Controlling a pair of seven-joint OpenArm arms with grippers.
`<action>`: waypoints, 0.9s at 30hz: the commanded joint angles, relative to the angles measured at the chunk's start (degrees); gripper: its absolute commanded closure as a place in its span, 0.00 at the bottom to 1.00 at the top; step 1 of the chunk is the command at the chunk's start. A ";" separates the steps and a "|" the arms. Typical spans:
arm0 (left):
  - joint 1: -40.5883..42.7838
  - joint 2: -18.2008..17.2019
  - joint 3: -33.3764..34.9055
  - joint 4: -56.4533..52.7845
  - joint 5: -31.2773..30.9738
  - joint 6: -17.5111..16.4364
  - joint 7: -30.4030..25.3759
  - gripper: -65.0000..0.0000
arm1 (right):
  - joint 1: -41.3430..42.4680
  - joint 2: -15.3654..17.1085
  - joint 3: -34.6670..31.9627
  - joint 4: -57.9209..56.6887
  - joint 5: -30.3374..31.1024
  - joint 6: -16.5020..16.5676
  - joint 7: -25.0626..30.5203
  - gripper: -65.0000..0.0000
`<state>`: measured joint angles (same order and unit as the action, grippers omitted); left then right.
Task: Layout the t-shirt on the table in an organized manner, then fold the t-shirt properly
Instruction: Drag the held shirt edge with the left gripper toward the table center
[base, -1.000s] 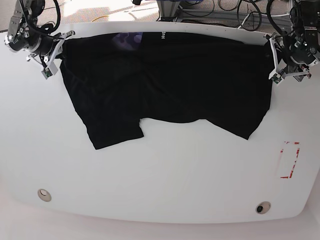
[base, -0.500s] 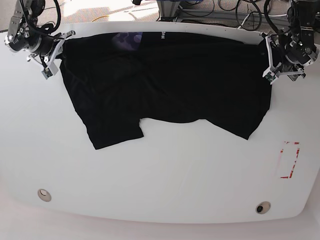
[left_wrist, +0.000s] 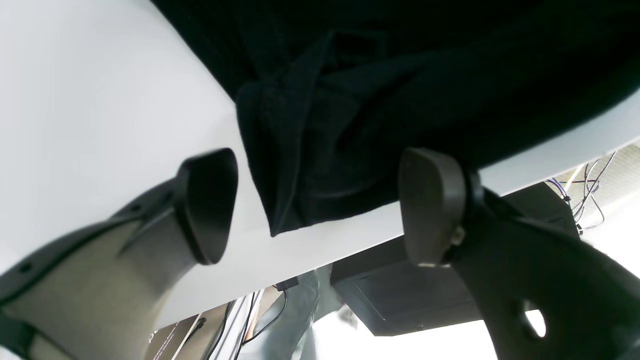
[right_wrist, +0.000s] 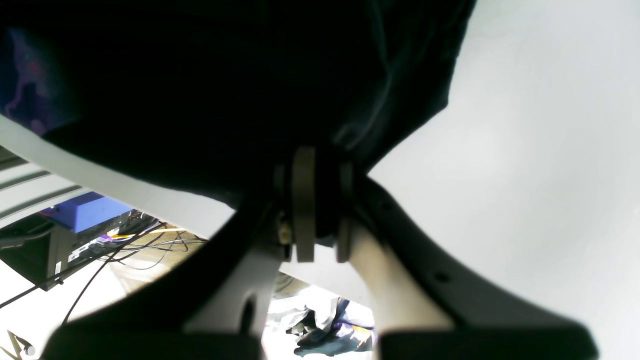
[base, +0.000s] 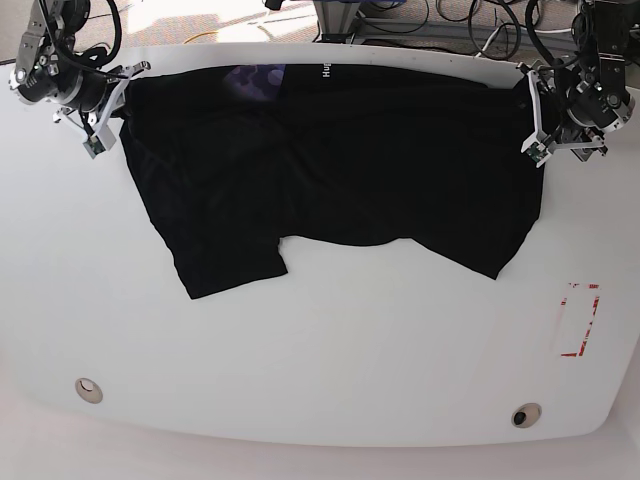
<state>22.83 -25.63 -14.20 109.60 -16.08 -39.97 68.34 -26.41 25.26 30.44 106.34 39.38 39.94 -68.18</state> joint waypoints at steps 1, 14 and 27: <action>-0.28 -0.97 -0.44 0.68 0.12 -0.03 -0.07 0.28 | 0.08 0.99 0.55 0.69 0.76 0.06 0.62 0.94; -0.46 -0.79 -0.62 -3.45 3.46 -0.03 -0.07 0.33 | 0.17 0.99 0.64 0.60 0.76 0.06 0.62 0.94; -2.21 0.62 -0.53 -3.89 4.87 -0.03 -0.07 0.43 | 0.17 0.99 0.64 0.60 0.76 0.06 0.62 0.94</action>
<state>20.82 -24.18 -14.26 104.95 -11.53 -39.94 67.96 -26.39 25.26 30.44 106.32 39.38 39.94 -68.18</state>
